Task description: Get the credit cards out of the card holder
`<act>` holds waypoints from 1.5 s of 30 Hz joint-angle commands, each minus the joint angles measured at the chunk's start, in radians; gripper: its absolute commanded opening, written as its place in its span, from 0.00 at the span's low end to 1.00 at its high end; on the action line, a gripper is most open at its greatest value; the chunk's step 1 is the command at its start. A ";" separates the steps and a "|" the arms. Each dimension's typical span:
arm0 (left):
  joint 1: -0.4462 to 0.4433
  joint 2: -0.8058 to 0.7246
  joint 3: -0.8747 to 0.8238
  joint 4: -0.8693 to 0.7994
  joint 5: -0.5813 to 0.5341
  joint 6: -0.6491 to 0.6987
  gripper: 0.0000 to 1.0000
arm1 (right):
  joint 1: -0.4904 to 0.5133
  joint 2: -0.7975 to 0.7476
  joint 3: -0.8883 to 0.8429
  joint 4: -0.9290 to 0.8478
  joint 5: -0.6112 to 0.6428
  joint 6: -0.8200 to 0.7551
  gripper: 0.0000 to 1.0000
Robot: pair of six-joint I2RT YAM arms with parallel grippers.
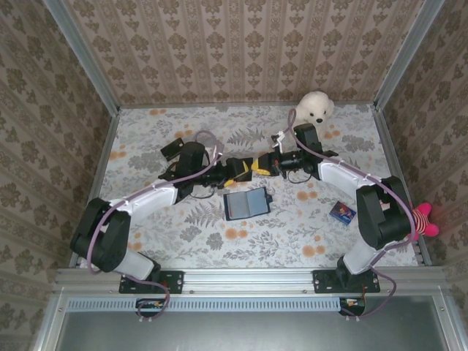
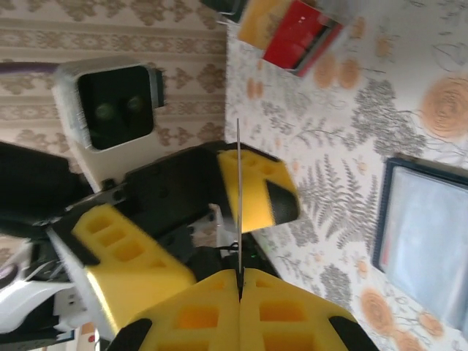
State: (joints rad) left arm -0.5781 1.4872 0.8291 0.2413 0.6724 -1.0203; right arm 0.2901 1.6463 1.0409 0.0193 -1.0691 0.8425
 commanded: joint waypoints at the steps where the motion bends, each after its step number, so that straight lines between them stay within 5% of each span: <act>1: 0.010 0.039 0.050 0.156 0.090 -0.097 0.62 | -0.007 -0.051 0.027 0.118 -0.075 0.094 0.00; 15: 0.033 0.030 0.040 0.299 0.141 -0.127 0.23 | -0.010 -0.065 0.026 0.114 -0.059 0.100 0.00; 24: 0.043 -0.034 -0.023 0.315 0.141 -0.128 0.19 | -0.012 -0.062 0.041 0.079 -0.042 0.077 0.00; 31: 0.049 -0.068 -0.055 0.297 0.120 -0.094 0.00 | -0.012 -0.076 0.038 0.052 -0.035 0.054 0.01; 32: 0.049 -0.071 -0.051 0.276 0.118 -0.076 0.00 | -0.012 -0.081 0.040 0.036 -0.032 0.041 0.05; 36: 0.049 -0.102 0.019 -0.015 0.069 0.113 0.00 | -0.015 -0.120 0.077 -0.189 0.063 -0.133 0.57; 38: 0.049 -0.126 0.070 -0.192 0.015 0.247 0.00 | -0.018 -0.141 0.077 -0.241 0.111 -0.180 0.74; 45: 0.072 -0.205 0.214 -0.567 -0.140 0.661 0.00 | -0.040 -0.213 -0.016 -0.226 0.247 -0.205 0.96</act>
State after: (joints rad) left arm -0.5232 1.3201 0.9749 -0.1055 0.6132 -0.6125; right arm 0.2584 1.4666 1.0611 -0.1661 -0.9043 0.6823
